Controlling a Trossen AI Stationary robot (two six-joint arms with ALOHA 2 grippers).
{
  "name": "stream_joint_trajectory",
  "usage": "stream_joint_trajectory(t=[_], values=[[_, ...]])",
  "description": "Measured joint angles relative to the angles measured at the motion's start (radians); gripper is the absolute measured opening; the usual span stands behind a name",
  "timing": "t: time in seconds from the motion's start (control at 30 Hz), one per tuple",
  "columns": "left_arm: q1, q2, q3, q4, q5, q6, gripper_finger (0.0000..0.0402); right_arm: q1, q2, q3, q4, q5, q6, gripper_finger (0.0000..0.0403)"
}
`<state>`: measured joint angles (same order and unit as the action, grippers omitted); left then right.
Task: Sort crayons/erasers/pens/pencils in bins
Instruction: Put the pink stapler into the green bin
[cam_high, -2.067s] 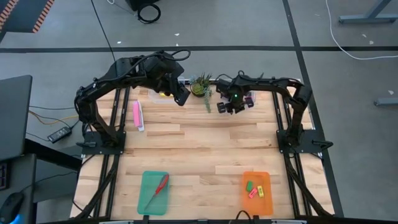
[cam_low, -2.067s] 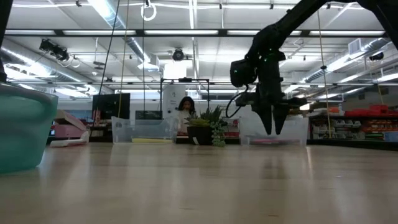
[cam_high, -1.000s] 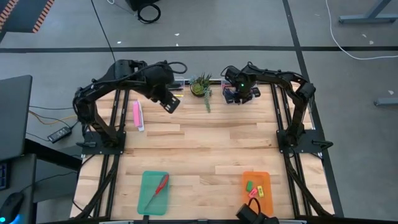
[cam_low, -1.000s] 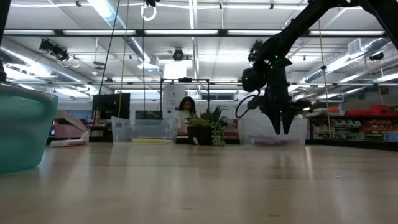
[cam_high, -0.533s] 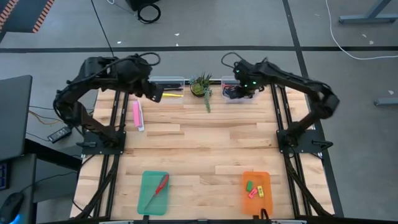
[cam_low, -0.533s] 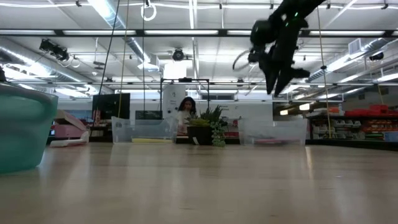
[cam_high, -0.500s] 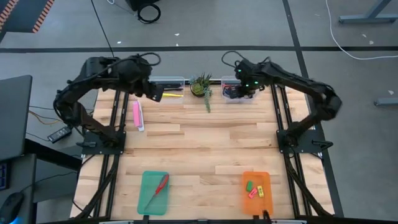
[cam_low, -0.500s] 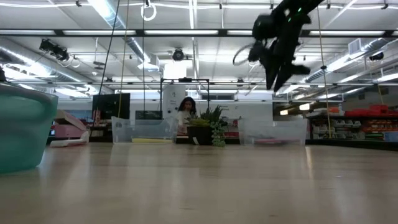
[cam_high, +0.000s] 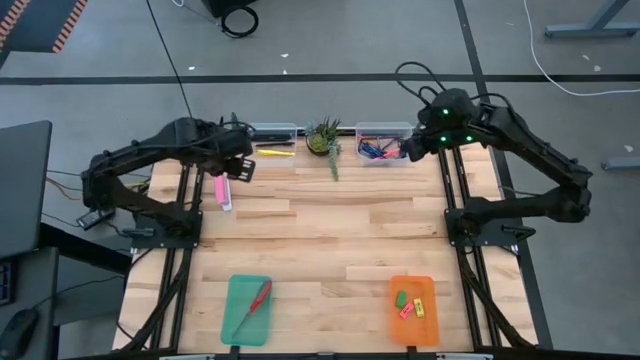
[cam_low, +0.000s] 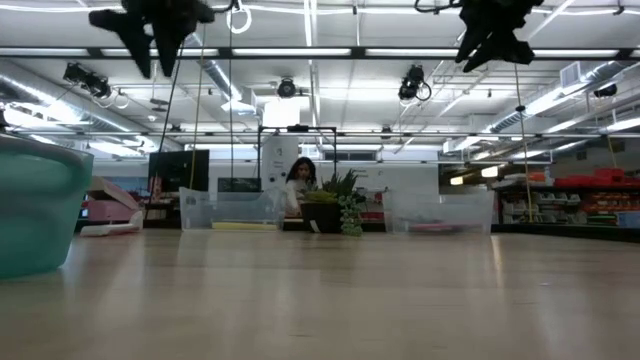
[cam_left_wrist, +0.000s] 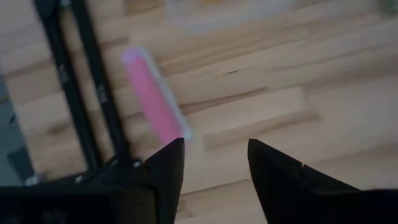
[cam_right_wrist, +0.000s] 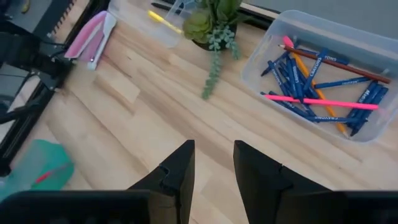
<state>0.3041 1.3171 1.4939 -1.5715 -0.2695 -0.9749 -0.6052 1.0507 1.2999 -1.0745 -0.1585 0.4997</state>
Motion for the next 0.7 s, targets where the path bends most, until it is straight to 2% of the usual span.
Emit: stream_joint_trajectory(t=[0.33,0.5,0.7], values=[[0.230,-0.042,-0.244,0.108,0.139,0.147,0.0216,0.029,0.072,0.000,0.001,0.000,0.033,0.0117],[0.341,-0.041,-0.388,0.186,0.227,0.158,0.0238,0.068,0.112,0.000,0.001,0.000,0.033,0.0117],[0.407,-0.041,-0.541,0.290,0.277,0.144,0.0268,0.126,0.139,0.000,0.001,0.000,0.043,0.0117]])
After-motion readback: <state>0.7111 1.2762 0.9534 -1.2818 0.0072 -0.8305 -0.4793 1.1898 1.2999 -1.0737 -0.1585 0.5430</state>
